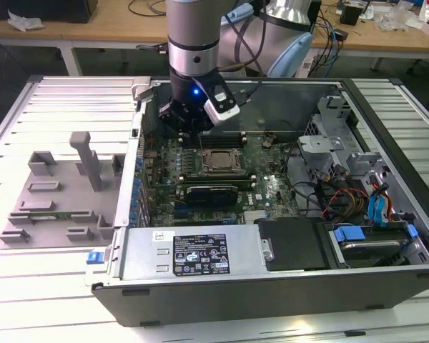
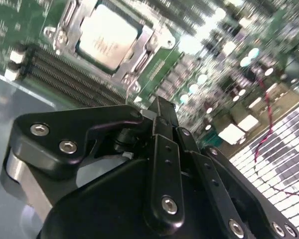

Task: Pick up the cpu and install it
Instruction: 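Install the first cpu locking lever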

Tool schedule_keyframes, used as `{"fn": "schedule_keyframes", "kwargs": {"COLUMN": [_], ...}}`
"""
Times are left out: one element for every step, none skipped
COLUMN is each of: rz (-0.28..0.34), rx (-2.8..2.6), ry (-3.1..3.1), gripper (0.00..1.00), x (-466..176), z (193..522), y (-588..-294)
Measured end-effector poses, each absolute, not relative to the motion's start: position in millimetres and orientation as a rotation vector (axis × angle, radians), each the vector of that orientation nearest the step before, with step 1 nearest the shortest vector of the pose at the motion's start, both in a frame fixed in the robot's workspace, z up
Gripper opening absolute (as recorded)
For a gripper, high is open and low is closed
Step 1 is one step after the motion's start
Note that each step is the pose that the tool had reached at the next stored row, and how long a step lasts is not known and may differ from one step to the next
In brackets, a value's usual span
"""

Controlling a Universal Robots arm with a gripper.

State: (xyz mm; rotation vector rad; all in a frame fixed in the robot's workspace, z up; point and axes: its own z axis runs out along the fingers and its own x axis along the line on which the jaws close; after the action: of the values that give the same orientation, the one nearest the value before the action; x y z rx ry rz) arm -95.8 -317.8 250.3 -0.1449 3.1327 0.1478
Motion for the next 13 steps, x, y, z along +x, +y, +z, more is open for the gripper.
{"fn": "schedule_keyframes", "kwargs": {"rz": [0.175, 0.198, 0.231, 0.280, 0.311, 0.320, 0.320, 0.320, 0.320, 0.320, 0.320, 0.320, 0.320], "rx": [-0.145, -0.145, -0.145, -0.144, -0.144, -0.144, -0.145, -0.144, -0.144, -0.144, -0.144, -0.144, -0.144], "ry": [3.130, 3.128, 3.125, 3.119, 3.116, 3.114, 3.114, 3.114, 3.114, 3.114, 3.114, 3.114, 3.114], "gripper": [0.11, 0.11, 0.11, 0.11, 0.11, 0.11, 0.11, 0.11, 0.11, 0.11, 0.11, 0.11, 0.11], "x": [-96.3, -96.6, -97.2, -97.8, -98.0, -98.0, -97.6, -93.3, -89.5, -86.4, -81.4, -78.7, -76.8], "z": [250.3, 250.2, 250.2, 250.2, 250.3, 250.2, 250.3, 250.2, 250.2, 250.2, 250.2, 250.1, 250.1], "y": [-317.8, -317.8, -317.8, -317.8, -317.8, -317.7, -317.8, -317.8, -317.8, -317.8, -317.8, -317.8, -317.8]}}
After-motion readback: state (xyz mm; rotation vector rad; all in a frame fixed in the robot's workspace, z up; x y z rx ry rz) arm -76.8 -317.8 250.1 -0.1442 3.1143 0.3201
